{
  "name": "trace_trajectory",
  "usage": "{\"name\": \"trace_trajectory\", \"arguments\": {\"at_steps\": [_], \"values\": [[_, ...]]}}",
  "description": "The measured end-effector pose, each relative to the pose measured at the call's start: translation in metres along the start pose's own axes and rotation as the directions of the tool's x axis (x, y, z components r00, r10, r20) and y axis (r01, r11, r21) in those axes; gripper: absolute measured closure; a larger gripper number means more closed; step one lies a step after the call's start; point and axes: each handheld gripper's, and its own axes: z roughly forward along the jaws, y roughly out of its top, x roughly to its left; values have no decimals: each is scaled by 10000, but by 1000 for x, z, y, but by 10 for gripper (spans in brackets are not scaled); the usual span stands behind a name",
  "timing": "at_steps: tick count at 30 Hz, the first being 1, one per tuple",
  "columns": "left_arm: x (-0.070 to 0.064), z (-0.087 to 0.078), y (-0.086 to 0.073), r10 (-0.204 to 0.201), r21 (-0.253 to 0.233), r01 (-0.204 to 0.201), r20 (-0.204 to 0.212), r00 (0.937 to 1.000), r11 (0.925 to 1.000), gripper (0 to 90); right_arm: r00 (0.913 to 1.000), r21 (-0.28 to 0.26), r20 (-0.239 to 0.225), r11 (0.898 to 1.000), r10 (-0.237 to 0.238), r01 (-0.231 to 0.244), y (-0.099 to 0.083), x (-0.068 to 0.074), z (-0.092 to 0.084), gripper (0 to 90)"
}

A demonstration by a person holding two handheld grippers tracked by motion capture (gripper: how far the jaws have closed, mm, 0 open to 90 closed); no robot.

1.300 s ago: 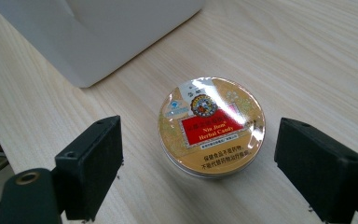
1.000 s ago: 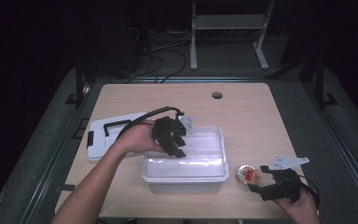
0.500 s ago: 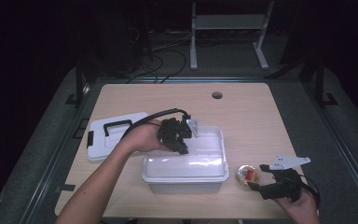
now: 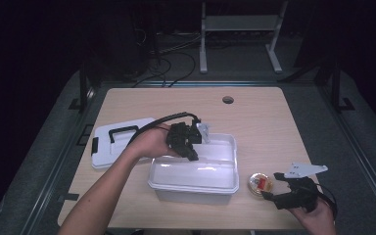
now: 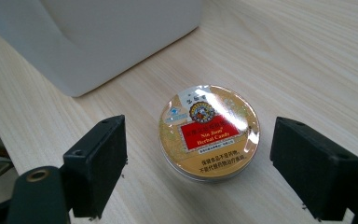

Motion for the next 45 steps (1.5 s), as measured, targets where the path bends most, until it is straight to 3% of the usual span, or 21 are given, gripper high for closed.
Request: {"name": "trace_trajectory", "arguments": {"at_steps": [5,10,12,13,16,17,18,22,24,25,26,27,28,31,32,33,34,39,45], "values": [[0,-6,2,-42,-53,42,-59,10000,10000,897,10000,-12,-15,10000,-21,21,1,1,1,180],[-2,-24,-2,-333,-897,330,-20,9994,9954,897,10000,1,-9,10000,13,-13,0,0,0,180],[-4,-35,-6,-386,-1121,359,-218,9990,9930,897,10000,5,22,10000,36,-36,-1,-1,0,180],[-6,-46,-12,-412,-1237,354,-444,9982,9917,897,10000,-15,48,10000,38,-38,-1,-2,-1,179],[-10,-56,-21,-508,-1392,424,-580,9970,9894,897,10000,-16,55,10000,54,-54,-2,-2,-2,179],[-13,-67,-34,-700,-1490,583,-746,9948,9871,896,10000,5,49,10000,52,-52,-2,-1,-1,179],[-13,-67,-34,-700,-1490,583,-746,9948,9871,897,10000,5,49,10000,52,-52,-2,-1,-1,179],[-21,-92,-64,-1075,-1668,871,-1178,9872,9821,897,10000,40,69,10000,64,-65,-2,0,0,178],[-26,-104,-81,-1311,-1811,1054,-1365,9819,9778,897,9999,44,81,10000,71,-71,-2,0,0,178],[-30,-114,-99,-1620,-1914,1313,-1545,9746,9727,897,9999,30,121,9999,103,-103,-3,0,-1,178],[-30,-114,-99,-1620,-1914,1313,-1545,9746,9727,897,9999,30,121,9999,103,-103,-3,0,-1,178],[-35,-124,-117,-1897,-1973,1547,-1728,9665,9681,897,9998,22,159,9999,99,-100,-3,-1,-1,178],[-35,-124,-117,-1897,-1973,1547,-1728,9665,9681,897,9998,27,161,9999,105,-106,-3,-1,-1,178],[-44,-133,-145,-2273,-1995,1887,-1925,9546,9616,897,9998,13,169,9999,143,-143,-3,-2,-1,177],[-47,-135,-155,-2411,-2039,1999,-2024,9492,9584,896,9997,-9,184,9999,155,-155,-3,-2,-1,174],[-52,-138,-174,-2708,-2032,2284,-2138,9386,9521,897,9997,-8,188,9999,160,-160,-2,-2,-1,174],[-52,-138,-174,-2708,-2032,2284,-2138,9386,9521,896,9997,-8,188,9999,160,-160,-2,-2,-1,174],[-63,-137,-215,-3335,-2073,2897,-2235,9159,9344,896,9997,47,192,9999,148,-149,-2,-1,0,174],[-69,-122,-249,-3826,-1924,3423,-2425,8915,9197,896,9995,58,218,9998,209,-210,-2,-1,1,174]]}}
